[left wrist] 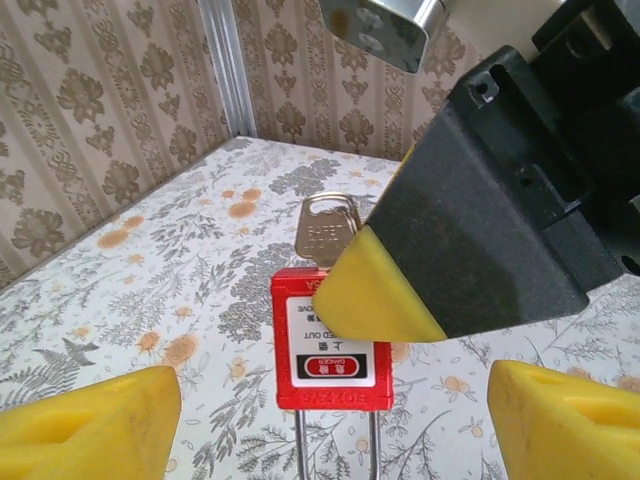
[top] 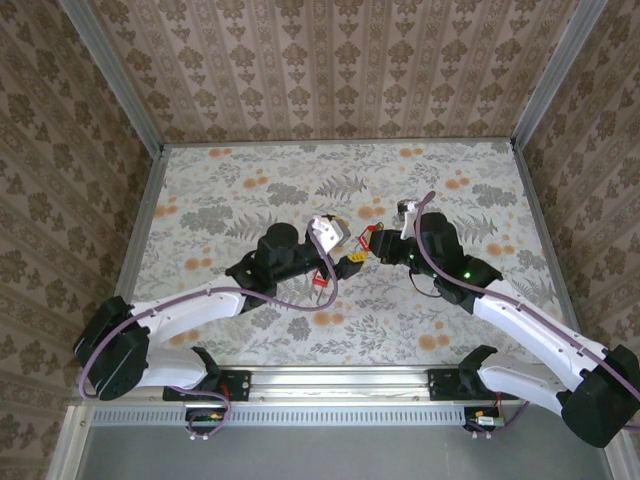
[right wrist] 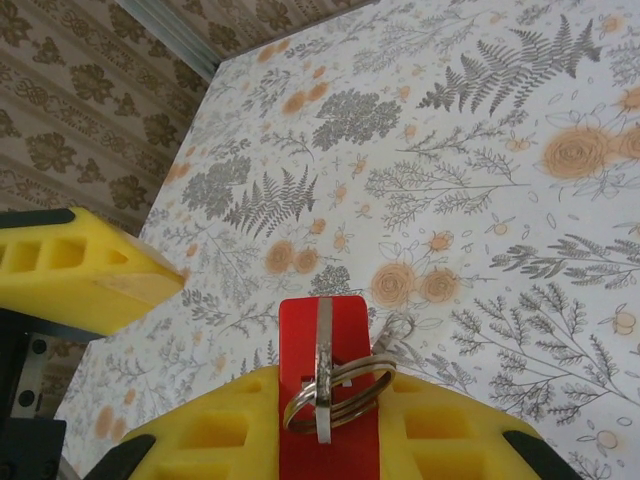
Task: Unlock with the key
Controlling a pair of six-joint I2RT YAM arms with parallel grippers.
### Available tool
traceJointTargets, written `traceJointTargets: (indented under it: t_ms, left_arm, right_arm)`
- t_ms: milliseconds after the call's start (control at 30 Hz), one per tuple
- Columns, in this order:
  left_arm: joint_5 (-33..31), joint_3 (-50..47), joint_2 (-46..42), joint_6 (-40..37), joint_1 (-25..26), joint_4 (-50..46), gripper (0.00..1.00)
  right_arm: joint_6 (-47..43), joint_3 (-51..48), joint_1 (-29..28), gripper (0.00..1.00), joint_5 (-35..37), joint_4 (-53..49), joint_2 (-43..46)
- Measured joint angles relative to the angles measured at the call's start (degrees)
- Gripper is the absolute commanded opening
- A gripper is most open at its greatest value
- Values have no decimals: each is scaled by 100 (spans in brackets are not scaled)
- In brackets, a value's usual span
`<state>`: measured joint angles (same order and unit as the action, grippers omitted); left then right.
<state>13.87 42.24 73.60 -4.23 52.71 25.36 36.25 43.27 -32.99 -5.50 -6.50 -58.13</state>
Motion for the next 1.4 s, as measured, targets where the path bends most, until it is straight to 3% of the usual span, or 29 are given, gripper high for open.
traceJointTargets:
  t_ms: [367,767,900,1200,1300,1400]
  left_arm:
    - [286,334,579,17,87,-13,75]
    - [289,334,634,15,90,-57,60]
    - [245,334,634,7,85,-57,50]
    - [203,334,730,-9,90,-57,55]
    - [192,341,737,-2,87,-66,48]
    - [109,341,737,9,85,-76,35]
  right_arm:
    - [170,-39,0,22,-146,68,24]
    - [258,-39,17,22,-278,74,214]
    - [308,-42,22,22,-317,96,214]
    - [472,-109,22,21,-520,269,170]
    - [496,-149,22,21,-564,358,166]
    - [498,-155,22,21,-570,363,166]
